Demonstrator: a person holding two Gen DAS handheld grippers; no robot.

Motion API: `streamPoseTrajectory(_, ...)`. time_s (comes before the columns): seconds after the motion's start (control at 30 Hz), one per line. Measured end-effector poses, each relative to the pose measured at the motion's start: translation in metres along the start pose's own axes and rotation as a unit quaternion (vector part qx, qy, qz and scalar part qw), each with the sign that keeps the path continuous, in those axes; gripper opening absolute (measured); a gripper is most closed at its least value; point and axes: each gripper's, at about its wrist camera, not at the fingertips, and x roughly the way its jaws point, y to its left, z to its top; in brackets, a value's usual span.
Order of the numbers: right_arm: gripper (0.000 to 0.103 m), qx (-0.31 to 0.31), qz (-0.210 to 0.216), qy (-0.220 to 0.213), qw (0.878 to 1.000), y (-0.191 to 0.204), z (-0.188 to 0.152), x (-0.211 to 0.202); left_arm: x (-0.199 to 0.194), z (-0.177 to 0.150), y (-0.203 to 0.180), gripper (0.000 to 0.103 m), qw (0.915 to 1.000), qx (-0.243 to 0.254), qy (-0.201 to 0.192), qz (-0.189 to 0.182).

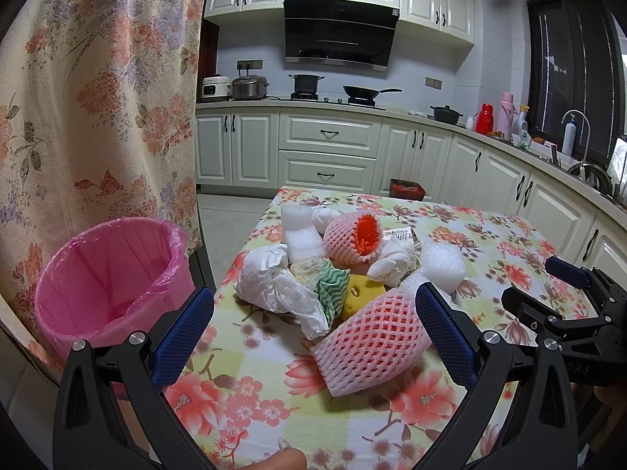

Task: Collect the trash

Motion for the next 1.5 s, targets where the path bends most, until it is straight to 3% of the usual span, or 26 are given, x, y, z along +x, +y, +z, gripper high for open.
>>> streamPoseTrajectory(1.5,0.099,0.004,0.002,0.0,1.0,-0.0003,0.0008,-0.0009,-0.0003,-0.0005,0.0037,0.096,1.0,-0.003,0.0,-0.001)
